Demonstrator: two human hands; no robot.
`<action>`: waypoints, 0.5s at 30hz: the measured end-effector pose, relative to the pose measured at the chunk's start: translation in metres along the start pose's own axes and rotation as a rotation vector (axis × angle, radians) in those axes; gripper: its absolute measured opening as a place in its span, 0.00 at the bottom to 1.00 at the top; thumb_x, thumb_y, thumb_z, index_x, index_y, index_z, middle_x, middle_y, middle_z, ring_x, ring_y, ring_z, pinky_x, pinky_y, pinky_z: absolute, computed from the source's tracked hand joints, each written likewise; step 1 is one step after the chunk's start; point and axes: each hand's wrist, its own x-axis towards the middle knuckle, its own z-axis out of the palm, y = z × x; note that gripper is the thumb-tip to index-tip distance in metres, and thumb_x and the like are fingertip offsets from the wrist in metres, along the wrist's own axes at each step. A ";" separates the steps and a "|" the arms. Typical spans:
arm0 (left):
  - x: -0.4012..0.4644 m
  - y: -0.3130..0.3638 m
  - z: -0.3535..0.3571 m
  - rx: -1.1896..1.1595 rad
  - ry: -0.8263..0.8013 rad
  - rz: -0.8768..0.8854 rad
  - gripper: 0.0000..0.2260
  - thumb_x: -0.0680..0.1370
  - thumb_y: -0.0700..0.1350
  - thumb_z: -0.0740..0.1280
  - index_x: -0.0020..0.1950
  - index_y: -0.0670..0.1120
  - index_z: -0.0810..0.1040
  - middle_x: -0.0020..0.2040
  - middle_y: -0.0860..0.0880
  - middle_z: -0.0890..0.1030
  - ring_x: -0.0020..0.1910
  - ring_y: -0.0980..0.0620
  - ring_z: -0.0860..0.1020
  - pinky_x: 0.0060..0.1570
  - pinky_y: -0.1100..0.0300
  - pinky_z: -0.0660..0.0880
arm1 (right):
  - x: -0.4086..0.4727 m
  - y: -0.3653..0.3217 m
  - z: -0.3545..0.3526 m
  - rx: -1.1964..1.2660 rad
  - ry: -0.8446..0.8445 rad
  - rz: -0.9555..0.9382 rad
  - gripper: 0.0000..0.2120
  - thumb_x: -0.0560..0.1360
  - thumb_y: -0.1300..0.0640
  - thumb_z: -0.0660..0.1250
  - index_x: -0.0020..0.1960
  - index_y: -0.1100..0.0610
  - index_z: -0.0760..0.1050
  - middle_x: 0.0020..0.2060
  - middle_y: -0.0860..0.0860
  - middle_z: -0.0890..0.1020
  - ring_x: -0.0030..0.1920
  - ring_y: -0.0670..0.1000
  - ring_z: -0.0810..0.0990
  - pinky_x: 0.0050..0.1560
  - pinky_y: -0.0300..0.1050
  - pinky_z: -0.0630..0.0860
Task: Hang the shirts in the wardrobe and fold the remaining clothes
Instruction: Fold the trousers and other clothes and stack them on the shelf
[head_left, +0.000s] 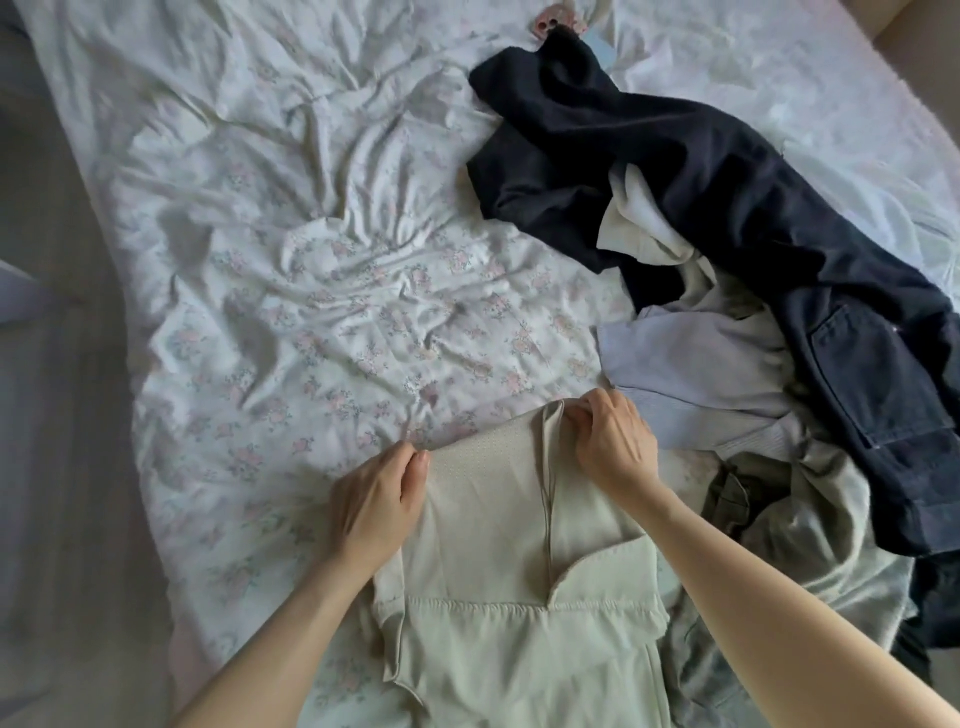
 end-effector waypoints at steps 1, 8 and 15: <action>-0.002 0.000 -0.001 -0.011 0.011 -0.010 0.17 0.76 0.49 0.55 0.33 0.42 0.71 0.24 0.49 0.73 0.20 0.49 0.71 0.23 0.63 0.61 | -0.001 -0.001 0.000 -0.003 0.012 0.007 0.13 0.80 0.51 0.54 0.51 0.58 0.71 0.50 0.56 0.75 0.54 0.57 0.72 0.51 0.50 0.66; 0.005 -0.011 0.000 0.014 -0.133 -0.128 0.09 0.75 0.46 0.69 0.38 0.44 0.74 0.35 0.49 0.79 0.36 0.45 0.79 0.34 0.56 0.70 | 0.004 -0.002 -0.008 -0.097 -0.027 -0.105 0.13 0.78 0.54 0.55 0.60 0.55 0.71 0.56 0.53 0.70 0.60 0.55 0.68 0.61 0.52 0.61; 0.038 -0.034 0.001 -0.213 -0.900 -0.486 0.35 0.67 0.62 0.72 0.69 0.49 0.67 0.67 0.51 0.71 0.63 0.52 0.71 0.59 0.59 0.69 | 0.026 -0.022 -0.015 -0.369 -0.662 -0.440 0.39 0.73 0.50 0.65 0.76 0.43 0.44 0.74 0.47 0.57 0.75 0.51 0.48 0.70 0.67 0.44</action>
